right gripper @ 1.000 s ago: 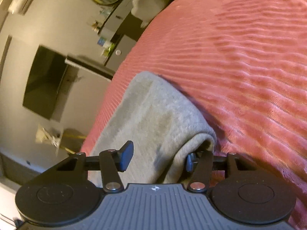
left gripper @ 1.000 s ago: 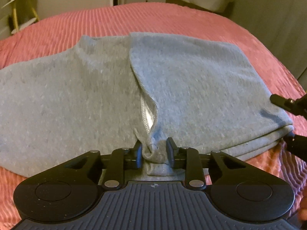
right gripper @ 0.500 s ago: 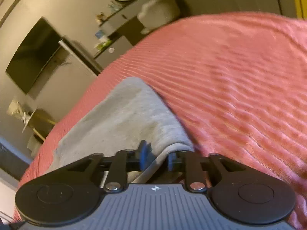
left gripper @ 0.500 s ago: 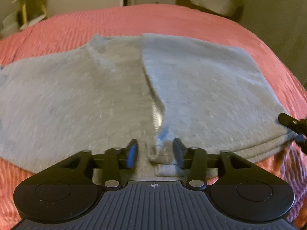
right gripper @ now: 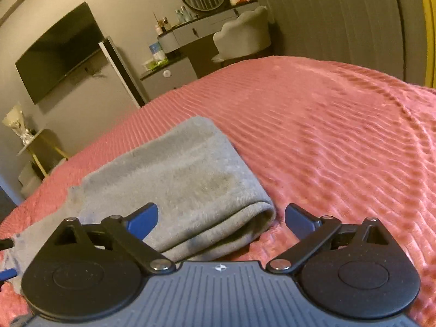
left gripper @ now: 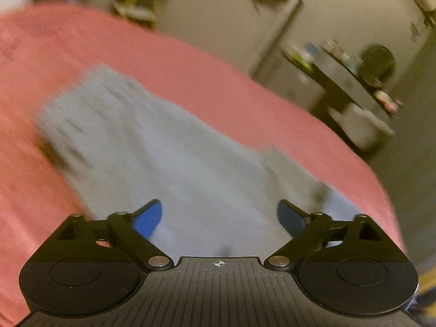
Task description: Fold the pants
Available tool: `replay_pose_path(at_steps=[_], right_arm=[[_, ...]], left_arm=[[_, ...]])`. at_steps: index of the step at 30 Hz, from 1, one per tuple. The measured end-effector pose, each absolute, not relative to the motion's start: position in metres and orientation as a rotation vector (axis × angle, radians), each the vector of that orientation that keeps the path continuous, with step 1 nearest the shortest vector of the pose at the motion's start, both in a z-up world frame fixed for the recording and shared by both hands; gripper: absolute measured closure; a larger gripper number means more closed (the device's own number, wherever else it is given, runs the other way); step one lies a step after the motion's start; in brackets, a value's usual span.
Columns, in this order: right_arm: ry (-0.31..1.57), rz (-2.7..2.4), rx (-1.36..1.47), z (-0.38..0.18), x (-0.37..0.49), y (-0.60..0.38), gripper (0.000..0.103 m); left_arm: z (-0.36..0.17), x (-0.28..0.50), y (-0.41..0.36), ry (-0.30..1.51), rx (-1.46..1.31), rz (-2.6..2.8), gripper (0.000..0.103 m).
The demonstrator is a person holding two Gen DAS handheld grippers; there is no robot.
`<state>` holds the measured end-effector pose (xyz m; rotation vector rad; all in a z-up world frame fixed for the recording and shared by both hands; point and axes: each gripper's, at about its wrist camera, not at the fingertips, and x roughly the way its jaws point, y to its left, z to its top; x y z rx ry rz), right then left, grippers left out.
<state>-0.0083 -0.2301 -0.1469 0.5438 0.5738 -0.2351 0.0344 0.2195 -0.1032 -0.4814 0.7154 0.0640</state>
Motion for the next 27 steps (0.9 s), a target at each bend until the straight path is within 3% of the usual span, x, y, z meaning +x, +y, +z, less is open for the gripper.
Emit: replay_pose_path(at_steps=[8, 27], right_arm=[[0.623, -0.24, 0.5, -0.159, 0.01, -0.217, 0.003], [0.693, -0.273, 0.396, -0.177, 0.027, -0.202, 0.003]], left_arm=[[-0.145, 0.035, 0.326, 0.722, -0.687, 0.21, 0.013], [-0.186, 0.048, 0.356, 0.672, -0.815, 0.133, 0.017]])
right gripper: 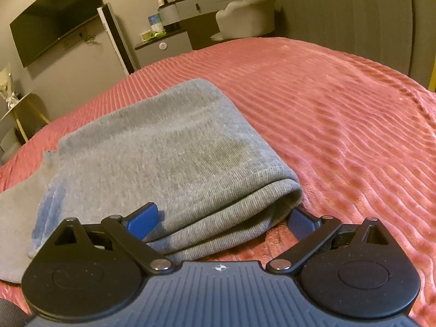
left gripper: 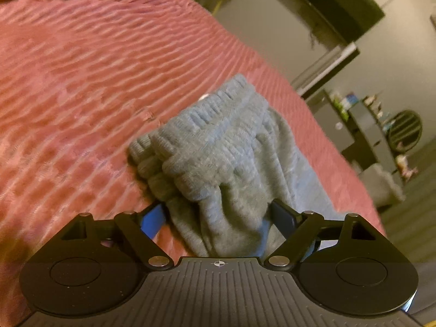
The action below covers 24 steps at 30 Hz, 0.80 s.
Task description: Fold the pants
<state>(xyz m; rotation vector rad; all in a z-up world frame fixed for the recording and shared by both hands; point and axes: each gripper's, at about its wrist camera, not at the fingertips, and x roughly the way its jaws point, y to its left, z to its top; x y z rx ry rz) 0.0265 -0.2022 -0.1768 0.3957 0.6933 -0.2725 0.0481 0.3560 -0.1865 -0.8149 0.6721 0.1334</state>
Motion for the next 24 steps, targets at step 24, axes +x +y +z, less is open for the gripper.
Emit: replay_pose_path(at_steps=[24], right_arm=[[0.687, -0.28, 0.381, -0.18, 0.032, -0.2, 0.003]], left_arm=[[-0.196, 0.037, 0.348, 0.545, -0.894, 0.054, 0.027]])
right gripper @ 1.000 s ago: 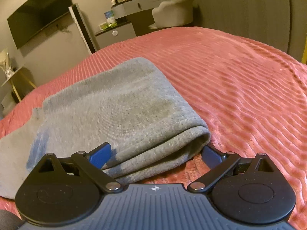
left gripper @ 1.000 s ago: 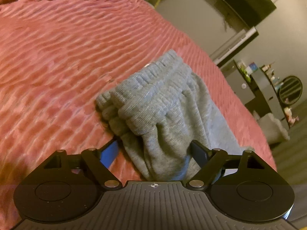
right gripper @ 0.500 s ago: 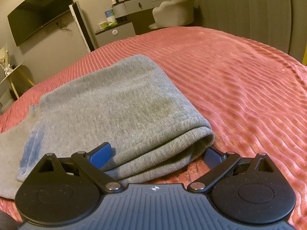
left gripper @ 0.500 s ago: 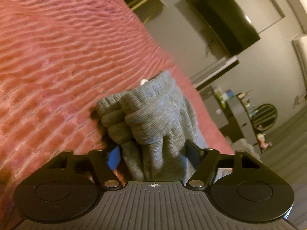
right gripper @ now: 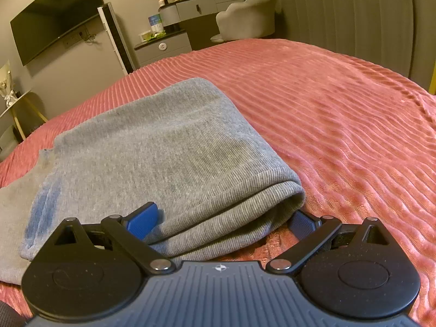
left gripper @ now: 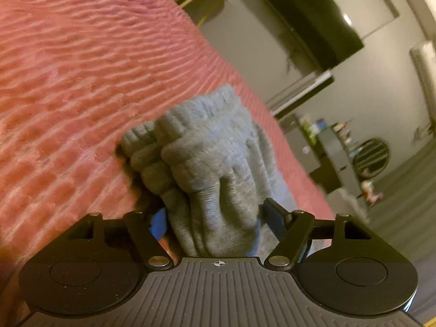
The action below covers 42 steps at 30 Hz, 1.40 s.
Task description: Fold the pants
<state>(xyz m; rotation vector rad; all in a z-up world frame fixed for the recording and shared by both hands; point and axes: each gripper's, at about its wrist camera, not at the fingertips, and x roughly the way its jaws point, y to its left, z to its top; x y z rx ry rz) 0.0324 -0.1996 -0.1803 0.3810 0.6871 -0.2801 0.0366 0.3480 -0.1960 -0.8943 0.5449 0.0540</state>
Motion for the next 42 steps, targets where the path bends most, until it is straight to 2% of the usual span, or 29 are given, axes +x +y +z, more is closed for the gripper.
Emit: replay_pose_path(at_steps=[3, 5, 6, 7, 10, 15, 17, 19, 22, 31, 42], right_arm=[[0.686, -0.279, 0.378, -0.181, 0.033, -0.2, 0.003], [0.683, -0.28, 0.375, -0.181, 0.033, -0.199, 0.003], [0.684, -0.28, 0.372, -0.181, 0.033, -0.199, 0.003], [0.685, -0.281, 0.369, -0.181, 0.033, -0.199, 0.003], [0.684, -0.283, 0.366, -0.182, 0.034, -0.198, 0.003], [0.684, -0.289, 0.353, -0.182, 0.035, -0.196, 0.003], [0.684, -0.291, 0.352, -0.182, 0.035, -0.196, 0.003], [0.688, -0.291, 0.352, -0.181, 0.035, -0.196, 0.003], [0.693, -0.291, 0.359, -0.178, 0.036, -0.196, 0.003], [0.627, -0.264, 0.465, -0.16, 0.018, -0.21, 0.004], [0.474, -0.241, 0.574, -0.132, -0.013, -0.229, 0.004]], left_arm=[[-0.195, 0.043, 0.345, 0.546, -0.876, 0.078, 0.028], [-0.196, 0.048, 0.348, 0.538, -0.916, 0.069, 0.039], [-0.198, 0.05, 0.35, 0.54, -0.944, 0.07, 0.053], [-0.198, 0.051, 0.351, 0.538, -0.964, 0.076, 0.059], [-0.198, 0.057, 0.35, 0.543, -0.936, 0.057, 0.062], [-0.213, 0.074, 0.357, 0.598, -0.98, 0.05, 0.059], [-0.21, 0.077, 0.359, 0.614, -0.981, 0.037, 0.065], [-0.205, 0.075, 0.361, 0.606, -0.978, 0.017, 0.077], [-0.191, 0.069, 0.36, 0.572, -0.973, 0.021, 0.082], [-0.115, 0.064, 0.316, 0.471, -0.814, -0.043, 0.083], [-0.039, 0.082, 0.201, 0.452, -0.647, -0.27, 0.083]])
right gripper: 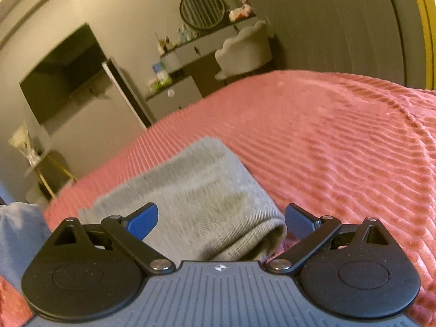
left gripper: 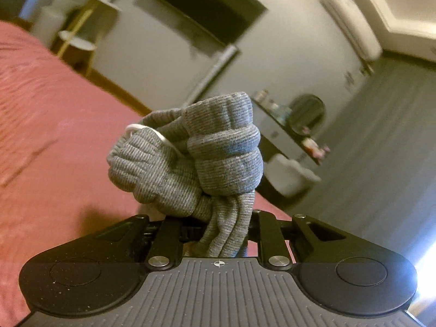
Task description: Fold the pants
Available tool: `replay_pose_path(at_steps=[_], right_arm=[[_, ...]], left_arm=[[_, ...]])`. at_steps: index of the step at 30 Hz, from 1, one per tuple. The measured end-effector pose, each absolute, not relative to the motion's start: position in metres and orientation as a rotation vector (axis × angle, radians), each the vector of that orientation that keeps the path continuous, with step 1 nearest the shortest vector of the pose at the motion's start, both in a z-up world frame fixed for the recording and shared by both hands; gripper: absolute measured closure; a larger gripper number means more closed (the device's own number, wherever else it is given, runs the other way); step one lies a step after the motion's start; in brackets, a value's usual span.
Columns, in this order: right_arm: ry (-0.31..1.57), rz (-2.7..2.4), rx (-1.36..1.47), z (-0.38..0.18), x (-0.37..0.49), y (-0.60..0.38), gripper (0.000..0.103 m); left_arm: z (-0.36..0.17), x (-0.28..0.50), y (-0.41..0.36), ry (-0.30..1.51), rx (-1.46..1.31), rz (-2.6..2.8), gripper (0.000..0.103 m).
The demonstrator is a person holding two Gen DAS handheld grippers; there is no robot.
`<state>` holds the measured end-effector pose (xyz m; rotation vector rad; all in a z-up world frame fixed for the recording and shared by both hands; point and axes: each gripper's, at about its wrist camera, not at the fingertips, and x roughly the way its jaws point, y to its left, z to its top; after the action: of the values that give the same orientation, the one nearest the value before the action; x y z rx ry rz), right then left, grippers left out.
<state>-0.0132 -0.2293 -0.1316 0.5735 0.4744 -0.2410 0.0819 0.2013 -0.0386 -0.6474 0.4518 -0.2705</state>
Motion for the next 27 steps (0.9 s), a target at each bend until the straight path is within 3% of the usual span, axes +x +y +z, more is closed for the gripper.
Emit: replay_pose_path(at_steps=[10, 21, 27], right_arm=[[0.39, -0.254, 0.676, -0.121, -0.03, -0.252, 0.004], [0.398, -0.348, 0.845, -0.157, -0.032, -0.296, 0.004], [0.41, -0.336, 0.879, -0.17, -0.023, -0.301, 0.004]], left_arm=[[-0.024, 0.098, 0.026, 0.519, -0.429, -0.521, 0.083], [-0.135, 0.063, -0.163, 0.541, 0.324, -0.43, 0.082], [-0.144, 0.05, -0.18, 0.484, 0.437, -0.437, 0.081]])
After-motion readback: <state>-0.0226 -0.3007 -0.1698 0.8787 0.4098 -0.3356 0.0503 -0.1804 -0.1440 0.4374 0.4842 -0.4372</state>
